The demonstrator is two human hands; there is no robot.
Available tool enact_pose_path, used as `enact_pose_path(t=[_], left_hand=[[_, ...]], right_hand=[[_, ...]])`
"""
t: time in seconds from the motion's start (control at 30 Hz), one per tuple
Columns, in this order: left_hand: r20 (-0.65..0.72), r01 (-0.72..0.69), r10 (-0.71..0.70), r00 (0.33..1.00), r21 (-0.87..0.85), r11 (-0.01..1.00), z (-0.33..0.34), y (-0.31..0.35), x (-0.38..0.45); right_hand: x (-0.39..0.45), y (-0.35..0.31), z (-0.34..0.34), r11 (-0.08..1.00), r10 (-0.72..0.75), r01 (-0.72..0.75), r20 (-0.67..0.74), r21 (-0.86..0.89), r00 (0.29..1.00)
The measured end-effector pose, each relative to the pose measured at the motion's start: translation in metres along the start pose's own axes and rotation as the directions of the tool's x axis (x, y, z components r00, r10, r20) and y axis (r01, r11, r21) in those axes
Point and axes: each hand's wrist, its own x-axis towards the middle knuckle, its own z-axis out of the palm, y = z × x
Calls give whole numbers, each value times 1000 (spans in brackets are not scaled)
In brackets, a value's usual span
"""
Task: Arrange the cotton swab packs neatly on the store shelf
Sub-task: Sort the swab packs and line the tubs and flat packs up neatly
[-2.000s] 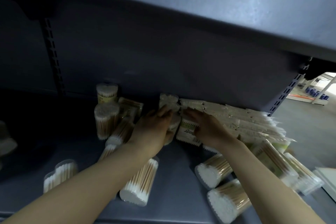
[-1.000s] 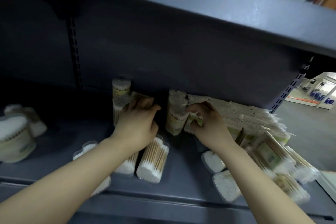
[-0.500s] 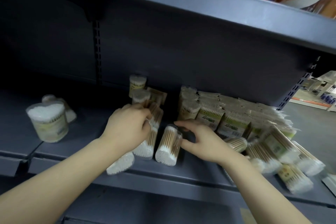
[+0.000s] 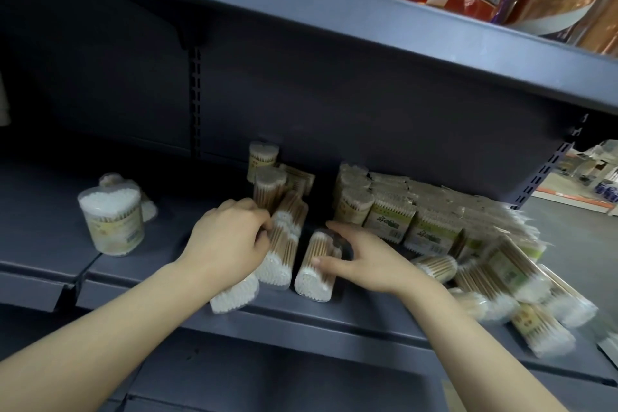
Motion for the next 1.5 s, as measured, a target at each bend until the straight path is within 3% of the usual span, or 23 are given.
enact_pose_path(t=[0.33, 0.57, 1.2, 1.33, 1.5], left_hand=[[-2, 26, -26, 1000, 0, 1000, 1, -1, -2], [4, 23, -23, 1000, 2, 1000, 5, 4, 0], [36, -8, 8, 999, -15, 1000, 13, 16, 11], [61, -12, 13, 998, -12, 1000, 15, 18, 14], [97, -16, 17, 995, -15, 1000, 18, 24, 20]], right_hand=[[12, 1, 3, 968, 244, -246, 32, 49, 969], [16, -5, 0, 917, 371, -388, 156, 98, 916], [25, 26, -25, 916, 390, -385, 31, -112, 920], [20, 32, -32, 924, 383, -382, 49, -35, 922], [9, 37, -43, 903, 352, -345, 22, 256, 936]])
